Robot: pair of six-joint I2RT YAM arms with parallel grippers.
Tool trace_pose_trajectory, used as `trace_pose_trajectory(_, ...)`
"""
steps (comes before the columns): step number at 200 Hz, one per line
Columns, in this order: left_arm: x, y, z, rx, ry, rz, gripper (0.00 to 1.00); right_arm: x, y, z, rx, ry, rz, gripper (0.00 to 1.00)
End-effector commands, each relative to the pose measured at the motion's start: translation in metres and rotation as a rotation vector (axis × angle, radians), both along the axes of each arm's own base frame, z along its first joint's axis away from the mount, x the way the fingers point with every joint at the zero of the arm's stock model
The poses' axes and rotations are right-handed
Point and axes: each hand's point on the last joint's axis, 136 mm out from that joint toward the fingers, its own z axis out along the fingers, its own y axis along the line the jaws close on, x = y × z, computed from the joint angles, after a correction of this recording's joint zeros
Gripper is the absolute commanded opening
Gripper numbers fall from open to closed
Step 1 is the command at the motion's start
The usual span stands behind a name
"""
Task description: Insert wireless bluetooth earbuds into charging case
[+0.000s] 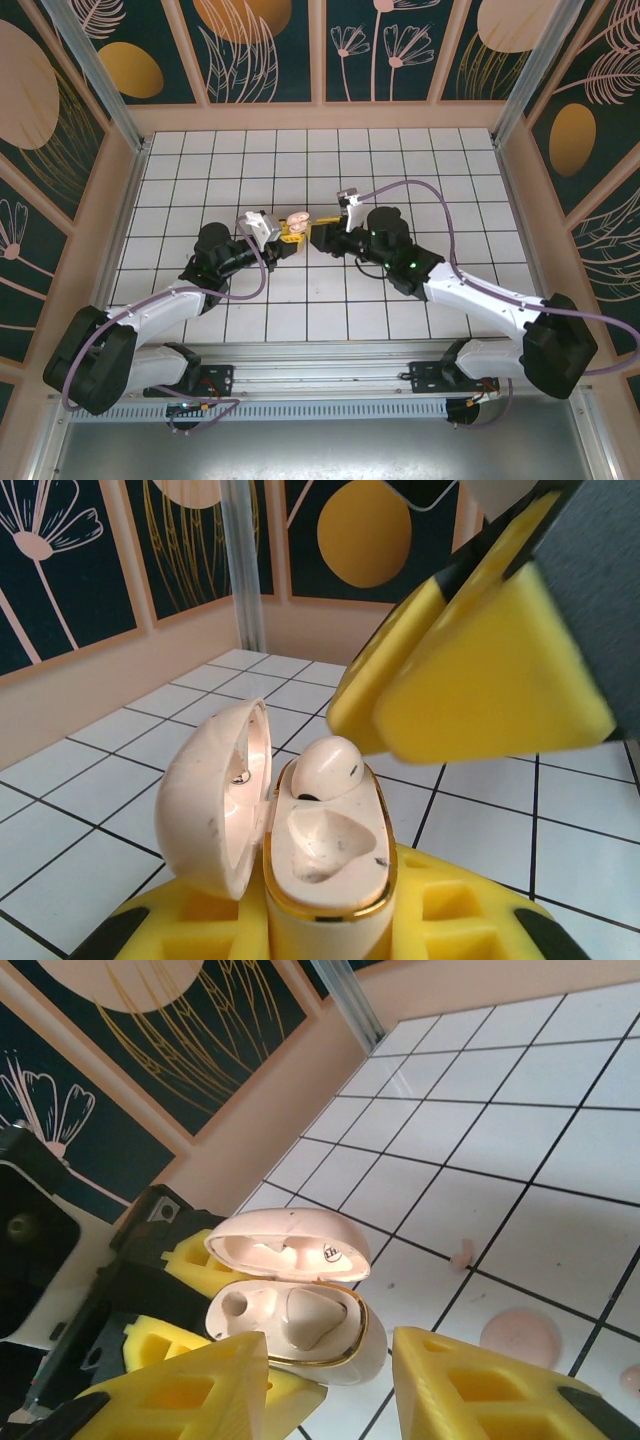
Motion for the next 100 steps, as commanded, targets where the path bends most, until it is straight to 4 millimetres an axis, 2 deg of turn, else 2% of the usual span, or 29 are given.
trace_pose_trajectory(1,-0.003,-0.002,0.024,-0.03,-0.077,-0.023,0.19,0.007,0.006,0.008,0.003,0.01,0.004,0.37)
trace_pose_trajectory(25,-0.003,-0.002,0.025,-0.029,-0.082,-0.019,0.19,0.01,0.006,0.005,-0.009,0.02,-0.004,0.36)
trace_pose_trajectory(54,0.006,0.002,0.021,-0.017,-0.063,0.036,0.19,0.007,0.001,0.014,-0.005,0.005,-0.003,0.36)
trace_pose_trajectory(78,0.015,0.006,0.011,0.014,-0.029,0.085,0.18,0.012,-0.013,0.013,-0.056,0.032,-0.037,0.37)
trace_pose_trajectory(100,0.028,0.013,-0.003,0.033,0.038,0.172,0.18,0.025,-0.033,0.0,-0.153,0.111,-0.105,0.37)
